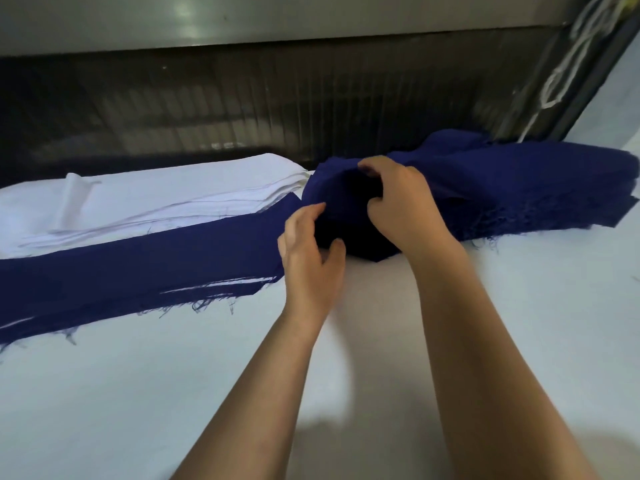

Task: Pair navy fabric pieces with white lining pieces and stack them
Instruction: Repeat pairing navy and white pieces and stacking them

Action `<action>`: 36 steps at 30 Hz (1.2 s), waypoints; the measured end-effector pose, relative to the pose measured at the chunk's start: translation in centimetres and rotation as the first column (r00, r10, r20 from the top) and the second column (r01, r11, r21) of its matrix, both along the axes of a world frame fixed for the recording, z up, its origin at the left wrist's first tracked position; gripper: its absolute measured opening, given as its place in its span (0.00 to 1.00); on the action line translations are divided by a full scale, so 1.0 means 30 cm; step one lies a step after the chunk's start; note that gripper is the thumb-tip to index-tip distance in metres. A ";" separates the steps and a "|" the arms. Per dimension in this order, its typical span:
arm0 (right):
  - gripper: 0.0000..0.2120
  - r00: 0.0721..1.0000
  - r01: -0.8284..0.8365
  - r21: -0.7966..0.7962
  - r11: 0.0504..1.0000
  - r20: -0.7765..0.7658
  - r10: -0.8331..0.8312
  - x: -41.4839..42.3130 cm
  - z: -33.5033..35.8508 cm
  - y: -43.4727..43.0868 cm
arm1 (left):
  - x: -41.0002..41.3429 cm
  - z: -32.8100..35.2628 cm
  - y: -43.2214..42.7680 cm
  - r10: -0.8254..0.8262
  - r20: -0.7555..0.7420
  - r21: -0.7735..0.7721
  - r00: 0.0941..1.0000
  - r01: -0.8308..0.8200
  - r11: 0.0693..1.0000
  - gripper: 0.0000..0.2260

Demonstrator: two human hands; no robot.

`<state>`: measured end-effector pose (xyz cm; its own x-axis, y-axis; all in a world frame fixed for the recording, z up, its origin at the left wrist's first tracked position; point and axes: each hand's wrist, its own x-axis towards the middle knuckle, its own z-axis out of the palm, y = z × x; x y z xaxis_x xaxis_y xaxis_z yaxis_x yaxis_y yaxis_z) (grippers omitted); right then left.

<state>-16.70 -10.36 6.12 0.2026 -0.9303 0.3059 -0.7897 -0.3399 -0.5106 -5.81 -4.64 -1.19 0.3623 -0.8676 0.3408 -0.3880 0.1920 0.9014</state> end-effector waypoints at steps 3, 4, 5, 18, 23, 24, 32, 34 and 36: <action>0.15 0.997 0.064 -0.037 0.997 0.037 -0.063 0.002 -0.006 -0.002 | 0.002 0.005 0.005 0.006 0.014 -0.026 1.000 -0.005 1.000 0.23; 0.14 0.997 0.075 -0.056 0.996 0.040 -0.073 0.005 -0.009 -0.001 | 0.002 0.008 0.004 0.005 0.012 -0.035 1.000 -0.004 0.999 0.24; 0.13 0.996 0.082 -0.072 0.994 0.041 -0.080 0.007 -0.011 0.001 | 0.001 0.011 0.001 0.000 0.018 -0.053 1.000 0.001 0.999 0.25; 0.12 0.992 -0.119 -0.191 0.974 -0.067 0.108 0.143 0.037 0.079 | 0.057 0.103 -0.036 -0.007 0.133 -0.083 0.991 0.018 0.996 0.25; 0.18 0.974 -0.148 -0.120 0.982 -0.190 0.124 0.141 0.026 0.081 | 0.091 0.145 -0.011 -0.052 -0.323 0.000 0.945 0.055 0.999 0.23; 0.20 0.972 -0.142 -0.120 0.983 -0.205 0.116 0.133 0.024 0.081 | 0.101 0.145 -0.001 -0.028 -0.359 -0.003 0.933 0.029 1.000 0.21; 0.15 0.984 0.083 -0.204 0.976 -0.139 -0.112 0.000 -0.030 0.107 | 0.206 0.143 0.116 0.218 -0.574 0.004 0.789 -0.263 0.965 0.05; 0.13 0.975 0.096 -0.219 0.971 -0.175 -0.136 -0.016 -0.055 0.126 | 0.245 0.132 0.146 0.253 -0.573 0.015 0.780 -0.299 0.954 0.04; 0.12 0.969 0.093 -0.242 0.966 -0.201 -0.144 -0.013 -0.074 0.158 | 0.282 0.124 0.177 0.291 -0.544 0.042 0.787 -0.321 0.946 0.03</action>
